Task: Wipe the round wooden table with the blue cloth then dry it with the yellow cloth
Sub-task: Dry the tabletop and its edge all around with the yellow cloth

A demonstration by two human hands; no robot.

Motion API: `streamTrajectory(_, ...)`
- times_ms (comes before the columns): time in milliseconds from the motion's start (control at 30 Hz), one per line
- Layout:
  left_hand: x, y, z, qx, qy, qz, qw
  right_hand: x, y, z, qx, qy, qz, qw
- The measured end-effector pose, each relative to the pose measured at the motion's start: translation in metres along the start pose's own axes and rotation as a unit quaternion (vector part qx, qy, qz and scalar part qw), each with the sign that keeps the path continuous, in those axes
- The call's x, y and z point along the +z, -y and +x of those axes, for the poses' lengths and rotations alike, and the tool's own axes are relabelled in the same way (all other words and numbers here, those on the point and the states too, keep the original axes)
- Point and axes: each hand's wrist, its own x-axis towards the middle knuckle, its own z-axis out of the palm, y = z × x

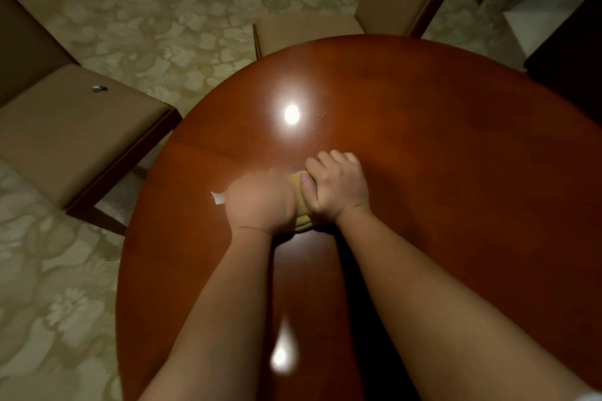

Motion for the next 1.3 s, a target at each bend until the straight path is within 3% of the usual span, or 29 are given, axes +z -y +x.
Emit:
streamTrajectory(200, 0.020, 0.005, 0.043, -0.005, -0.033, 0.035, 0.999, 0.024, -0.024, 0.041, -0.011, -0.030, 0.009, 0.999)
streamTrajectory(367, 0.012, -0.001, 0.036, -0.027, -0.021, 0.026, 0.999, 0.018, -0.019, 0.036, -0.005, 0.002, -0.009, 1.000)
streamTrajectory(733, -0.048, -0.038, -0.095, -0.055, 0.082, 0.003, 0.995, -0.051, 0.032, -0.086, -0.010, 0.041, 0.006, 0.999)
streamTrajectory(1000, -0.105, -0.073, -0.191, 0.021, 0.126, 0.004, 0.992, -0.120, 0.069, -0.195, 0.034, 0.092, -0.002, 0.995)
streamTrajectory(1300, -0.128, -0.085, -0.226, 0.127, 0.150, 0.003, 0.981, -0.157, 0.092, -0.250, 0.096, 0.115, -0.032, 0.988)
